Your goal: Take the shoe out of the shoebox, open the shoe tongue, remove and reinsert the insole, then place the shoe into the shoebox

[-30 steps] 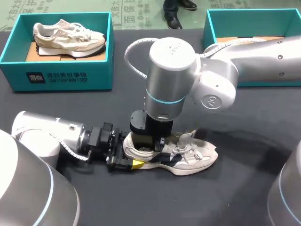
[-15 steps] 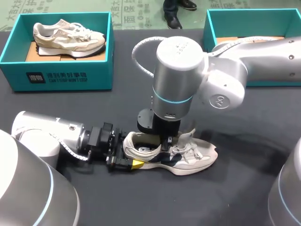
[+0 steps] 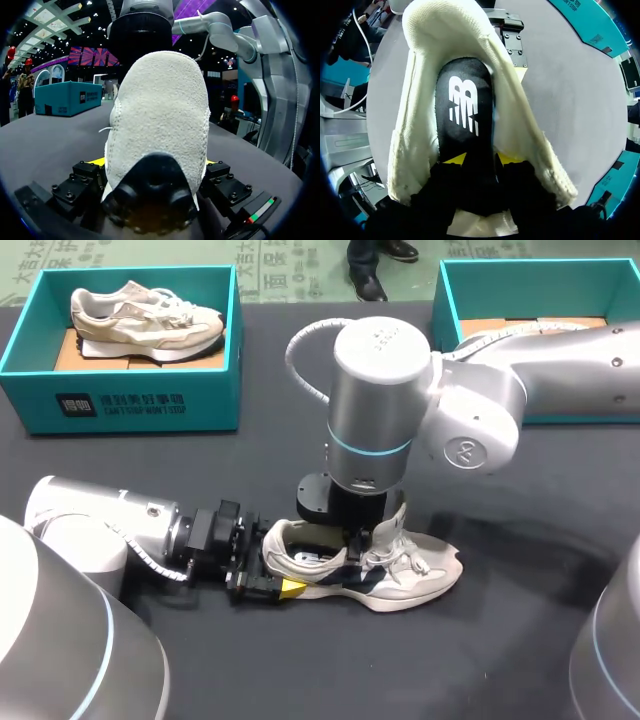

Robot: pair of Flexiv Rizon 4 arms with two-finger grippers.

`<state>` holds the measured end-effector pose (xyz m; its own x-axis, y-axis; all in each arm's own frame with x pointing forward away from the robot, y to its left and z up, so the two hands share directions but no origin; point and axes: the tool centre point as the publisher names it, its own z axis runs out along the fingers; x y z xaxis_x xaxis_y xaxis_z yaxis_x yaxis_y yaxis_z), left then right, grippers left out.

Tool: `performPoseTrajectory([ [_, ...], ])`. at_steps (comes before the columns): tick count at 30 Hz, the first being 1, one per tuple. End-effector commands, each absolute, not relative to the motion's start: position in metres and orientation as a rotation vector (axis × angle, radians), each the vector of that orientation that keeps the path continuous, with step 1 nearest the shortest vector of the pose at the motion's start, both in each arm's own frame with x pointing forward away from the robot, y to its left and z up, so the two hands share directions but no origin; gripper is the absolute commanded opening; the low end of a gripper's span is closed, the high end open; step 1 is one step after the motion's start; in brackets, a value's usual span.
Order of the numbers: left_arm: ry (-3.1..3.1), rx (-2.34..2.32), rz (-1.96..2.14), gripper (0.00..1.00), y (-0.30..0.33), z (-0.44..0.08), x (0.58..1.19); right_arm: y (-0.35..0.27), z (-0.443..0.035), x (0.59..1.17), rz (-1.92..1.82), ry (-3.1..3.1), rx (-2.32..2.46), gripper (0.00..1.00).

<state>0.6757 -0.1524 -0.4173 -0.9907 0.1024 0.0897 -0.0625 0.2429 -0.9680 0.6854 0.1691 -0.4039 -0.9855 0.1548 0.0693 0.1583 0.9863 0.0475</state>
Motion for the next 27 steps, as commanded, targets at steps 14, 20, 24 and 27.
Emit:
performPoseTrajectory([
  [14,-2.37,-0.038,1.852,0.0,-0.152,-0.418,0.674,0.172,-0.436,0.687,-0.096,-3.013,-0.236,0.43],
  [20,-2.37,-0.038,1.852,0.0,-0.152,-0.418,0.674,0.171,-0.442,0.679,-0.105,-2.952,-0.242,0.41],
  [24,-2.37,-0.038,1.852,0.0,-0.152,-0.418,0.674,0.171,-0.441,0.667,-0.088,-2.95,-0.256,0.39],
  [27,-2.37,-0.038,1.852,0.0,-0.152,-0.418,0.674,0.172,-0.44,0.66,-0.089,-2.952,-0.263,0.38],
])
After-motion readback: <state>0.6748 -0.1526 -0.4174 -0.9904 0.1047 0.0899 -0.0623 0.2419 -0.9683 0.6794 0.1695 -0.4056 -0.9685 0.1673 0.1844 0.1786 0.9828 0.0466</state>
